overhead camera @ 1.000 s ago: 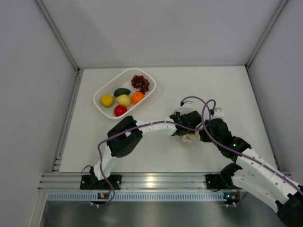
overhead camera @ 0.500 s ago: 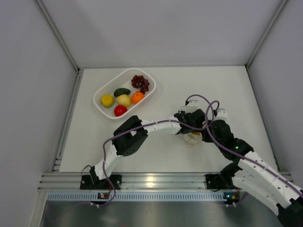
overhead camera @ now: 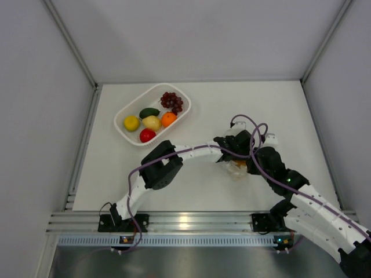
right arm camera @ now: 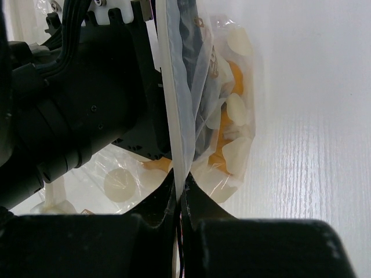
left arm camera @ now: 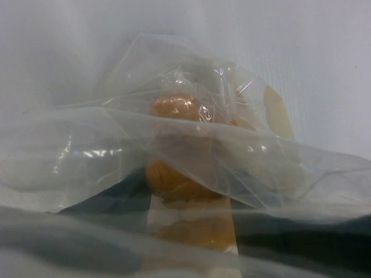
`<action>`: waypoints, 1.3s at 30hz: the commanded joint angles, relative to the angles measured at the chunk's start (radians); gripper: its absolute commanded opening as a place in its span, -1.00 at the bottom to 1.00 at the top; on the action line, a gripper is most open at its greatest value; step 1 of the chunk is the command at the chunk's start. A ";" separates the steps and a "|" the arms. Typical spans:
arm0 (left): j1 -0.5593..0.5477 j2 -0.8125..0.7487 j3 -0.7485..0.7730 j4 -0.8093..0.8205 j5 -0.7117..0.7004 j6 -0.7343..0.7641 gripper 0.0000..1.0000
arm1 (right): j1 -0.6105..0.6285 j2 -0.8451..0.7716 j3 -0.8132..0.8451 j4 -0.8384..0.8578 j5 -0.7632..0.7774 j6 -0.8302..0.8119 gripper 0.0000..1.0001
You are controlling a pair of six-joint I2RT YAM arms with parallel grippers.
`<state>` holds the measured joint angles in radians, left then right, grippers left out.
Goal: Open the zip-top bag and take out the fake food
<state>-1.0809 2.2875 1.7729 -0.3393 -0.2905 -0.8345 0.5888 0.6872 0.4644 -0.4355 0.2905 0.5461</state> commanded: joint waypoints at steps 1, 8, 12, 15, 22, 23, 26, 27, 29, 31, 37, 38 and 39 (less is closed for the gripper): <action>-0.004 0.015 0.000 0.005 0.042 -0.003 -0.16 | 0.014 -0.002 -0.001 0.038 -0.022 -0.025 -1.00; -0.014 -0.060 -0.056 0.020 0.014 0.005 -1.00 | 0.014 -0.009 0.006 0.044 -0.025 -0.035 -1.00; -0.022 -0.105 -0.092 0.025 0.001 0.003 -1.00 | 0.014 -0.002 0.048 0.023 0.001 -0.057 -1.00; -0.034 -0.158 -0.133 0.026 -0.025 0.003 -1.00 | 0.013 0.014 0.085 0.009 0.045 -0.075 -1.00; -0.051 -0.316 -0.239 0.049 -0.073 0.017 -1.00 | 0.013 0.092 0.164 0.015 0.062 -0.097 -1.00; -0.053 -0.332 -0.265 0.060 -0.085 0.018 -1.00 | 0.013 0.095 0.169 0.020 0.056 -0.098 -1.00; -0.054 -0.379 -0.291 0.060 -0.119 0.020 -1.00 | 0.014 0.112 0.166 0.043 0.036 -0.098 -1.00; -0.056 -0.387 -0.303 0.060 -0.124 0.020 -1.00 | 0.014 0.118 0.169 0.041 0.033 -0.098 -1.00; -0.059 -0.408 -0.309 0.060 -0.131 0.028 -1.00 | 0.014 0.136 0.172 0.049 0.013 -0.101 -1.00; -0.066 -0.419 -0.313 0.060 -0.153 0.038 -1.00 | 0.014 0.153 0.178 0.052 0.000 -0.101 -1.00; -0.077 -0.457 -0.337 0.063 -0.190 0.041 -1.00 | 0.016 0.169 0.197 0.052 0.002 -0.115 -1.00; -0.085 -0.464 -0.337 0.063 -0.197 0.047 -1.00 | 0.017 0.176 0.203 0.050 0.002 -0.117 -1.00; -0.088 -0.476 -0.337 0.063 -0.202 0.052 -1.00 | 0.017 0.192 0.209 0.044 -0.002 -0.121 -1.00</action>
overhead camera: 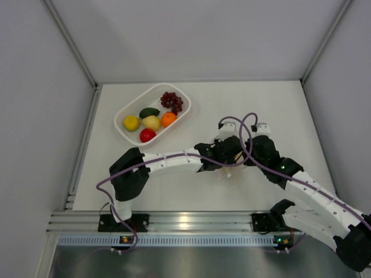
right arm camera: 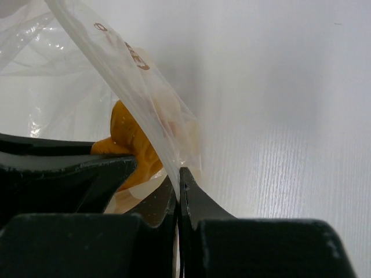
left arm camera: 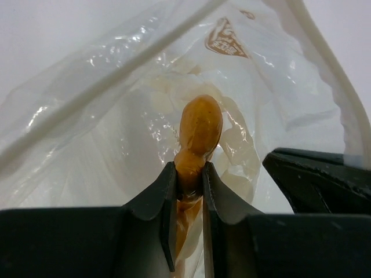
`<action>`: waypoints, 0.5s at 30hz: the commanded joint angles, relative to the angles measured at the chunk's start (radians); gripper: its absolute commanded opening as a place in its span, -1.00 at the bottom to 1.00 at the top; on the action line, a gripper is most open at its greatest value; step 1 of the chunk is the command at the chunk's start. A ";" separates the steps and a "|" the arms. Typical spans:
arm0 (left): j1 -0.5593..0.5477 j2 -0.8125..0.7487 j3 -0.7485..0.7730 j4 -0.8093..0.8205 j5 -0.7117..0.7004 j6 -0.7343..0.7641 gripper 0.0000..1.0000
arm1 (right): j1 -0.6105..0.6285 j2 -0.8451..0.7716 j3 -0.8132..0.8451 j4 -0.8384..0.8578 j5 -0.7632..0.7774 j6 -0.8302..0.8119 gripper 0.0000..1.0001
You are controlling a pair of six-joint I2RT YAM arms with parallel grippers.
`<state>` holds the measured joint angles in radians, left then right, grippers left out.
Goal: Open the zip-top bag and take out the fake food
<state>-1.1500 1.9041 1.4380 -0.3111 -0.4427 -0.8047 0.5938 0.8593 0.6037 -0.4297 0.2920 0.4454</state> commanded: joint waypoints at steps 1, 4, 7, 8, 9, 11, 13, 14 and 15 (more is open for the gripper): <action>-0.022 -0.100 -0.004 0.036 -0.065 0.032 -1.00 | 0.012 0.027 0.080 0.039 -0.011 -0.025 -1.00; -0.042 -0.131 -0.013 0.053 -0.100 0.055 -1.00 | 0.020 0.058 0.102 0.029 -0.010 -0.033 -1.00; -0.057 -0.155 -0.037 0.108 -0.090 0.097 -1.00 | 0.035 0.089 0.140 0.013 -0.008 -0.045 -1.00; -0.057 -0.169 -0.056 0.118 -0.090 0.102 -1.00 | 0.038 0.102 0.151 0.008 -0.005 -0.054 -1.00; -0.059 -0.175 -0.071 0.136 -0.088 0.119 -1.00 | 0.043 0.107 0.177 0.000 0.010 -0.060 -1.00; -0.060 -0.192 -0.100 0.188 -0.093 0.133 -1.00 | 0.044 0.121 0.202 -0.024 0.028 -0.079 -1.00; -0.062 -0.223 -0.149 0.214 -0.114 0.141 -1.00 | 0.044 0.155 0.258 -0.066 0.093 -0.114 -1.00; -0.062 -0.241 -0.162 0.221 -0.148 0.142 -1.00 | 0.044 0.179 0.278 -0.104 0.111 -0.135 -1.00; -0.062 -0.249 -0.172 0.227 -0.165 0.148 -1.00 | 0.044 0.191 0.313 -0.119 0.130 -0.145 -1.00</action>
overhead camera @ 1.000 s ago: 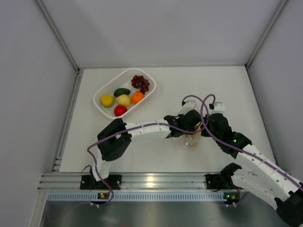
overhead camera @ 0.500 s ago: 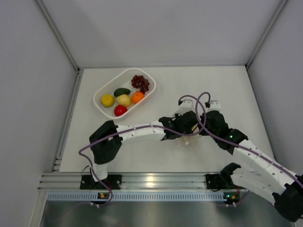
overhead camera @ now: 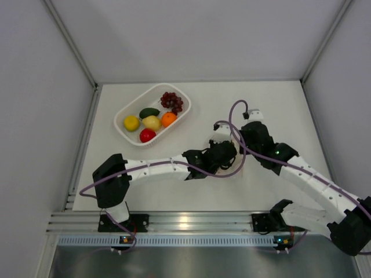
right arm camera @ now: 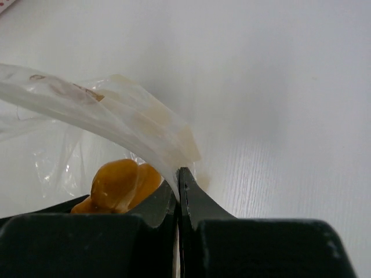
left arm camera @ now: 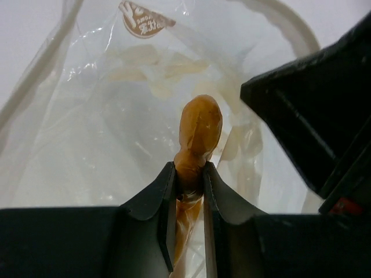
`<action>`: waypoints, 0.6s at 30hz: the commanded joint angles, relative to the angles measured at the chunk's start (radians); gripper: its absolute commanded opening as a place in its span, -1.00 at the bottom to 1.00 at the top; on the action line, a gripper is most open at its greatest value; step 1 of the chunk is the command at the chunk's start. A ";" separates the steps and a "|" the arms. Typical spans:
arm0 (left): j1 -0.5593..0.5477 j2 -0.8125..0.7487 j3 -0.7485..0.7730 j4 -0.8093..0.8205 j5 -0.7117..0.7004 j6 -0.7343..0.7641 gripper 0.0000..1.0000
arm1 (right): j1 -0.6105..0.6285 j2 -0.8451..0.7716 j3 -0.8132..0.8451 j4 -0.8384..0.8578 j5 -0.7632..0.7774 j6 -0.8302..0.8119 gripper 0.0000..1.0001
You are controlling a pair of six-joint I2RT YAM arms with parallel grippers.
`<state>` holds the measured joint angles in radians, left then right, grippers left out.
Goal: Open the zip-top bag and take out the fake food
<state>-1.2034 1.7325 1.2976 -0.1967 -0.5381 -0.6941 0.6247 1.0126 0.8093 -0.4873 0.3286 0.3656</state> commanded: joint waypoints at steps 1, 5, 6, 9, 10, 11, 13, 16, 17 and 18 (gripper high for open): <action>-0.008 -0.083 -0.052 0.114 -0.088 0.039 -1.00 | 0.012 0.047 0.123 -0.074 0.125 -0.071 -1.00; -0.008 -0.113 -0.104 0.148 -0.155 0.038 -1.00 | 0.026 0.083 0.197 -0.145 0.216 -0.079 -1.00; -0.008 -0.113 -0.113 0.164 -0.163 0.033 -1.00 | 0.055 0.095 0.218 -0.151 0.234 -0.077 -1.00; -0.008 -0.103 -0.107 0.168 -0.189 0.016 -1.00 | 0.175 0.139 0.246 -0.175 0.332 -0.039 -1.00; -0.008 -0.102 -0.098 0.164 -0.218 0.007 -1.00 | 0.213 0.153 0.249 -0.181 0.358 -0.018 -1.00; -0.008 -0.097 -0.081 0.160 -0.235 -0.004 -1.00 | 0.240 0.162 0.248 -0.181 0.381 0.005 -1.00; -0.007 -0.097 -0.061 0.131 -0.278 -0.057 -1.00 | 0.315 0.165 0.228 -0.160 0.441 0.074 -1.00; -0.007 -0.103 -0.043 0.115 -0.321 -0.125 -1.00 | 0.386 0.165 0.197 -0.134 0.506 0.160 -1.00; -0.007 -0.112 -0.040 0.100 -0.329 -0.168 -1.00 | 0.395 0.167 0.186 -0.125 0.515 0.191 -1.00; -0.007 -0.120 -0.041 0.094 -0.335 -0.188 -1.00 | 0.408 0.169 0.168 -0.117 0.535 0.209 -1.00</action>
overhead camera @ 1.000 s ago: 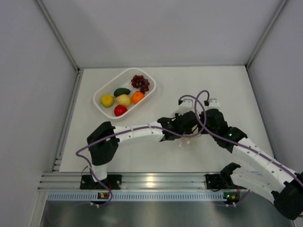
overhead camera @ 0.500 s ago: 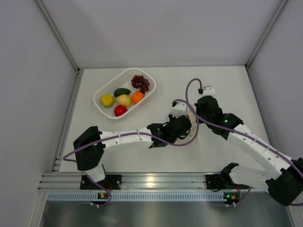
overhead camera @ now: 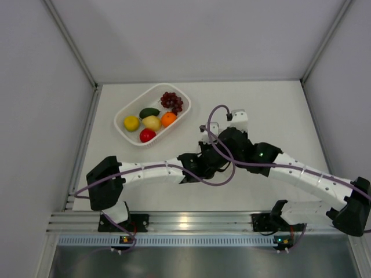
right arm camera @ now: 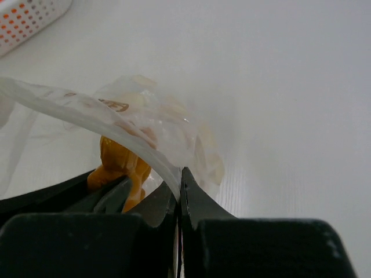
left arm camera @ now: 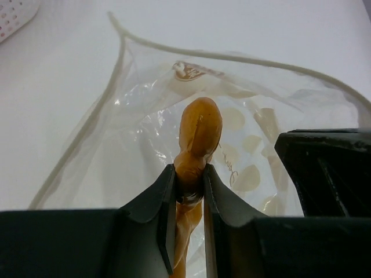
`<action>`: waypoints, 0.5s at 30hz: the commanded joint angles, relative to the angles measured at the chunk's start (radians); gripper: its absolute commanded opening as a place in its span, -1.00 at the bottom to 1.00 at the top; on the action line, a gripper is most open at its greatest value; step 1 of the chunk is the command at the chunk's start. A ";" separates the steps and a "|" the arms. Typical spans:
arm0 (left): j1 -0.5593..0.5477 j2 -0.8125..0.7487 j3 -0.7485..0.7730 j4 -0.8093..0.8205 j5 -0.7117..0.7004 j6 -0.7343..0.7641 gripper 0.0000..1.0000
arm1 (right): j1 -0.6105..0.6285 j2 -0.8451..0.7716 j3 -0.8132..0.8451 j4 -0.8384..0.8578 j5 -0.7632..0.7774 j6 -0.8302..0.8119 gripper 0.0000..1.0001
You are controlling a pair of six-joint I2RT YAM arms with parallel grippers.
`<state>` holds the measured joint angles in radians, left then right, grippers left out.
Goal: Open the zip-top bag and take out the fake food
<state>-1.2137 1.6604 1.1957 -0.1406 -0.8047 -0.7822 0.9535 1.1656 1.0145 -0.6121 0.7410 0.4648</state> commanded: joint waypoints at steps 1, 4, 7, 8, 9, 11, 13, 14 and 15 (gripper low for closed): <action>0.003 -0.057 0.053 0.038 -0.062 -0.115 -1.00 | 0.080 0.016 -0.048 0.018 0.129 0.124 -1.00; 0.003 -0.111 0.001 0.039 -0.047 -0.184 -1.00 | 0.080 0.005 -0.088 0.049 0.150 0.149 -1.00; 0.003 -0.178 -0.064 0.053 -0.024 -0.267 -1.00 | 0.076 -0.015 -0.120 0.109 0.138 0.155 -1.00; 0.003 -0.204 -0.076 0.067 -0.011 -0.261 -1.00 | 0.073 -0.018 -0.125 0.129 0.133 0.155 -1.00; 0.003 -0.215 -0.094 0.078 0.011 -0.267 -1.00 | 0.064 -0.018 -0.128 0.135 0.117 0.149 -1.00; 0.003 -0.252 -0.116 0.093 0.039 -0.269 -1.00 | 0.038 -0.009 -0.119 0.147 0.092 0.135 -1.00; 0.003 -0.280 -0.160 0.130 0.085 -0.267 -1.00 | 0.021 0.002 -0.113 0.156 0.084 0.121 -1.00; 0.003 -0.307 -0.172 0.168 0.100 -0.264 -1.00 | 0.015 0.011 -0.106 0.161 0.080 0.112 -1.00; 0.003 -0.320 -0.185 0.189 0.111 -0.264 -1.00 | -0.001 0.012 -0.105 0.170 0.069 0.109 -1.00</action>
<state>-1.2114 1.4067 1.0481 -0.0925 -0.7502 -1.0225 0.9779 1.1671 0.8921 -0.4862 0.8219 0.5838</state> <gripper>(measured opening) 0.241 0.003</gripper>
